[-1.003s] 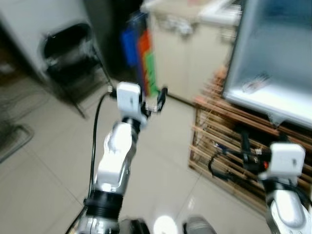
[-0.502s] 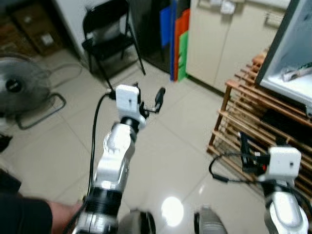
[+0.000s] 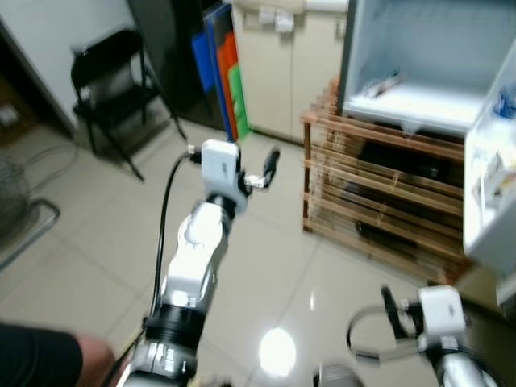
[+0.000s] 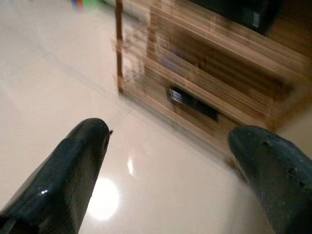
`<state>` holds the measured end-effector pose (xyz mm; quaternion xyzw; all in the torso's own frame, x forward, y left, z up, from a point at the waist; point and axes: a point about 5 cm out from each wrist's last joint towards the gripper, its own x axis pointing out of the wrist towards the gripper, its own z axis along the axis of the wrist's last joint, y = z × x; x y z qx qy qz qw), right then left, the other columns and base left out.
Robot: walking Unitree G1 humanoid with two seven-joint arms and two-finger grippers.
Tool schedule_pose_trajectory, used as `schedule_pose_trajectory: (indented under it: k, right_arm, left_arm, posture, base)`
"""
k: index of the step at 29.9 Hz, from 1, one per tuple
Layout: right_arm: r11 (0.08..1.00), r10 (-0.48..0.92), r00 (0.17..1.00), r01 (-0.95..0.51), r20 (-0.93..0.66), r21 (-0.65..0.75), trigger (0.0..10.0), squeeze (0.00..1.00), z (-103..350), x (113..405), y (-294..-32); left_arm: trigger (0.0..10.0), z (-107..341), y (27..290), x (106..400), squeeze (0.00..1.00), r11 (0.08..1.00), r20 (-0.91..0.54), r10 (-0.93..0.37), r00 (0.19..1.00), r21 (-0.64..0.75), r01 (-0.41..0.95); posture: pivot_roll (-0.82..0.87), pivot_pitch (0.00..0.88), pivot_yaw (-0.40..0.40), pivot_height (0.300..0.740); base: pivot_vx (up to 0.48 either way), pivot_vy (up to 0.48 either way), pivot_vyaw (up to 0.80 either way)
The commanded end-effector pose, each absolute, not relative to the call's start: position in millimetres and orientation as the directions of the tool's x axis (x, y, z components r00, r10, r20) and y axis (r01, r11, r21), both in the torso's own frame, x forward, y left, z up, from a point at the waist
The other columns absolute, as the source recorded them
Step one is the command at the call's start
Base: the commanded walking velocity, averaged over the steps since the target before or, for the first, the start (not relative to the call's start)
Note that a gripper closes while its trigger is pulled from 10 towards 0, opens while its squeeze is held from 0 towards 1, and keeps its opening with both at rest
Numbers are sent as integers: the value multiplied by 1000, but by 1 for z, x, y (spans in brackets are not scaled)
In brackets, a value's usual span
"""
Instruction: Restocking fridge
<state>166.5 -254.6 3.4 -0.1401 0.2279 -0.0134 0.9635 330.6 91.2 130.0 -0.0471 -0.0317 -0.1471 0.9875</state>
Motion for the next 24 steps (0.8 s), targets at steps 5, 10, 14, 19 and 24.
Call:
schedule_pose_trajectory:
  k: [5,10,14,19,24]
  right_arm:
    - [915,-353,798,186,-489,-358,10000,0,-11,159,-297]
    - [674,-655,750,522,-96,-524,10000,0,56,192,-340]
    - [605,-721,692,610,-26,-512,10000,0,72,201,-349]
    - [553,-797,600,683,-65,-477,10000,0,74,202,-359]
    - [719,-649,756,574,-83,-391,10000,0,69,217,-324]
  left_arm:
    - [10000,125,96,337,0,962,48,-260,964,-71,263]
    - [10000,112,90,336,0,956,5,-292,957,-30,292]
    - [10000,88,91,336,0,957,-130,-289,949,-3,291]
    - [10000,61,103,333,0,973,-293,-229,928,-61,221]
    - [10000,62,96,336,0,969,-283,-247,927,-54,242]
  posture:
    - [-316,70,116,718]
    - [-327,59,127,718]
    - [-330,56,130,718]
    - [-341,52,135,718]
    - [-347,48,134,718]
  base:
    - [0,0,0]
    - [0,0,0]
    - [0,0,0]
    - [0,0,0]
    - [0,0,0]
